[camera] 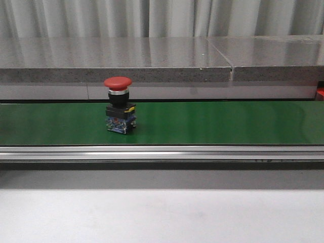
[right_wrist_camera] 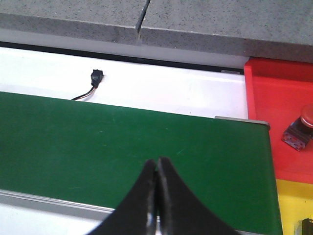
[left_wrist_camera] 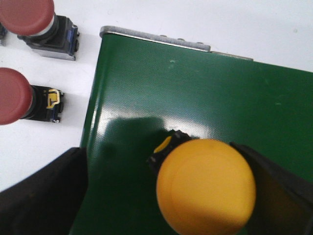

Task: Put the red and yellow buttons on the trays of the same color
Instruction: 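Set the yellow button on the green belt and open the left gripper, then move the right gripper above the red button riding the belt, then grasp the red button off the belt and lower it into the red tray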

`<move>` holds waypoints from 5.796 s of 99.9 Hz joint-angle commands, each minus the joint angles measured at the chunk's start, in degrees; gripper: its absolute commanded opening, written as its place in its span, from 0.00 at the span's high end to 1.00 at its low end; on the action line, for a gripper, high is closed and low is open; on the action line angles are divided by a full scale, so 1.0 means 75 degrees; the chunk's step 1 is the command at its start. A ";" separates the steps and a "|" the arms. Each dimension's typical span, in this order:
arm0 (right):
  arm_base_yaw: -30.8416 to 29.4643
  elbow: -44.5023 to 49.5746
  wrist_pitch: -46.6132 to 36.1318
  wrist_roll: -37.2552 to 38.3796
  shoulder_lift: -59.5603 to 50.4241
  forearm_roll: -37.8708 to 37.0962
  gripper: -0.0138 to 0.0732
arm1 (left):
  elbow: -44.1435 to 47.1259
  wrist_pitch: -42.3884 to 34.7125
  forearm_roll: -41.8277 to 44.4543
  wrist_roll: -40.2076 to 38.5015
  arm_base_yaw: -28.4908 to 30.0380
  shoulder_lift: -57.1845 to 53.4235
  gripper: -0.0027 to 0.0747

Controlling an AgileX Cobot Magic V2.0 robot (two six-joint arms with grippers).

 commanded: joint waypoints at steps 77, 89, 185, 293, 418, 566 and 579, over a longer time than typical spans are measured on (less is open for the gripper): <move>0.0020 -0.0193 -0.0470 -0.0054 -0.0044 0.0104 0.92 | 0.0199 -0.0880 -0.0135 0.0636 -0.1201 -0.3033 0.21; 0.0020 -0.0193 -0.0470 -0.0054 -0.0044 0.0104 0.92 | 0.0895 -0.1212 -0.0286 0.0636 -0.1201 -0.4001 0.21; 0.0020 -0.0193 -0.0470 -0.0054 -0.0044 0.0104 0.92 | 0.4658 -0.1281 -0.0283 0.0636 -0.1201 -0.9504 0.99; 0.0020 -0.0193 0.0315 -0.0054 -0.0044 0.0293 0.08 | 0.4658 -0.1281 -0.0283 0.0636 -0.1201 -0.9504 0.99; 0.1115 -0.2624 0.0443 -0.0333 0.5648 0.0818 0.14 | 0.4658 -0.1281 -0.0283 0.0636 -0.1201 -0.9504 0.99; -0.2449 -0.9120 0.1546 -0.0333 1.0239 0.0684 0.77 | 0.4658 -0.1281 -0.0283 0.0636 -0.1201 -0.9504 0.99; -0.2449 -0.9136 0.1352 -0.0333 1.0509 0.0501 0.77 | 0.4658 -0.1281 -0.0283 0.0636 -0.1201 -0.9504 0.99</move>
